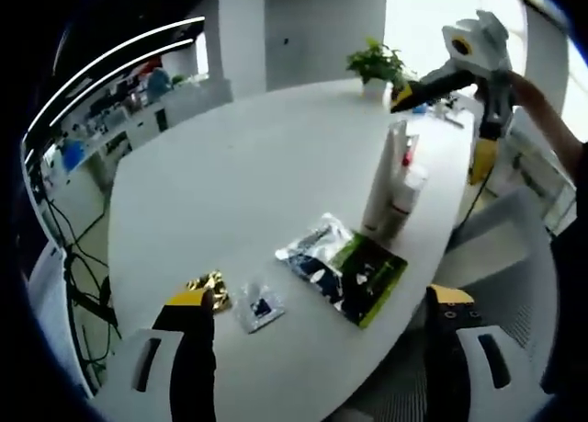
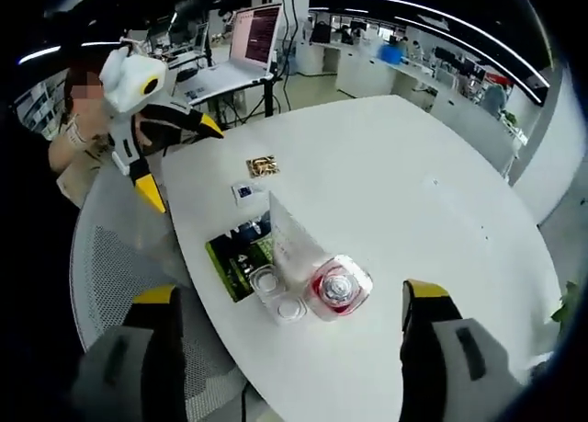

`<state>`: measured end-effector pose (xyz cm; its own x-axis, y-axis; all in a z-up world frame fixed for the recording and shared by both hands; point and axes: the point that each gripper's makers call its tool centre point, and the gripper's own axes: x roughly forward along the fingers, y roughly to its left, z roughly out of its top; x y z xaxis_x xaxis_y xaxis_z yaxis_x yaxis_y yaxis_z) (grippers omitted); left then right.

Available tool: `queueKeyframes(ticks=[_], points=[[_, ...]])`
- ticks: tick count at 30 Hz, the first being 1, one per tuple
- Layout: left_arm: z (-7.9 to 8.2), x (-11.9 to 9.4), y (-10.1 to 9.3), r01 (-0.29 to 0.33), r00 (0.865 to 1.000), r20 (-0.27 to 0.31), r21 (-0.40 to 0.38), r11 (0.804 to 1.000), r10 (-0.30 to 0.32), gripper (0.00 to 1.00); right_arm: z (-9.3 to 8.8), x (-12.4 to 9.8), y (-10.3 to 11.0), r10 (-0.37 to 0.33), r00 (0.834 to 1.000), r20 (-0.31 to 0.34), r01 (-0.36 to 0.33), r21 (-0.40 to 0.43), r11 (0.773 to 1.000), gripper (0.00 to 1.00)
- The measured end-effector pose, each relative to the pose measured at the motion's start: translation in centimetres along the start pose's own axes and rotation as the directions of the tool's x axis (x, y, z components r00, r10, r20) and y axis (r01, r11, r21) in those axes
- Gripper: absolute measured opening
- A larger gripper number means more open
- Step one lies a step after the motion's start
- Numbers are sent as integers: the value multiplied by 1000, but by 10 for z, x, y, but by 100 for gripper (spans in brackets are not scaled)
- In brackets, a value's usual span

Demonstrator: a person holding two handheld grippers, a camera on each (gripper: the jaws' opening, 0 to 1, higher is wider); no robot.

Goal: Arrange the skincare products in the storage area until every visible bottle or jar stands upright without overlapping.

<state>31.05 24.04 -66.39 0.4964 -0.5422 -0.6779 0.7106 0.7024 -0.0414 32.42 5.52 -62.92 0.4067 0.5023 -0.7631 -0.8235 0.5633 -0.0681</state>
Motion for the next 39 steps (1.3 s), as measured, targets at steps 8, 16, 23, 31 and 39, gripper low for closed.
queueKeyframes(ticks=[8, 16, 23, 31, 39], points=[[-7, 1, -4, -13, 1000, -10, -28, 1000, 12, 97, -11, -5, 0, -38, 995, 96, 28, 111, 993, 100], [-12, 1, -3, -26, 1000, -18, -67, 997, 25, 97, -15, -2, 10, -42, 994, 102, 30, 115, 993, 100], [-15, 3, 0, -25, 999, -30, -80, 997, 23, 97, -14, 1, 11, -42, 993, 114, 27, 128, 991, 100], [-23, 10, 7, -18, 999, -33, -95, 995, 15, 97, -24, 4, 14, -71, 993, 93, 55, 159, 986, 100], [-28, 24, 18, -1, 1000, -24, -118, 993, -2, 97, -23, 5, 19, -115, 989, 94, 95, 191, 977, 100]])
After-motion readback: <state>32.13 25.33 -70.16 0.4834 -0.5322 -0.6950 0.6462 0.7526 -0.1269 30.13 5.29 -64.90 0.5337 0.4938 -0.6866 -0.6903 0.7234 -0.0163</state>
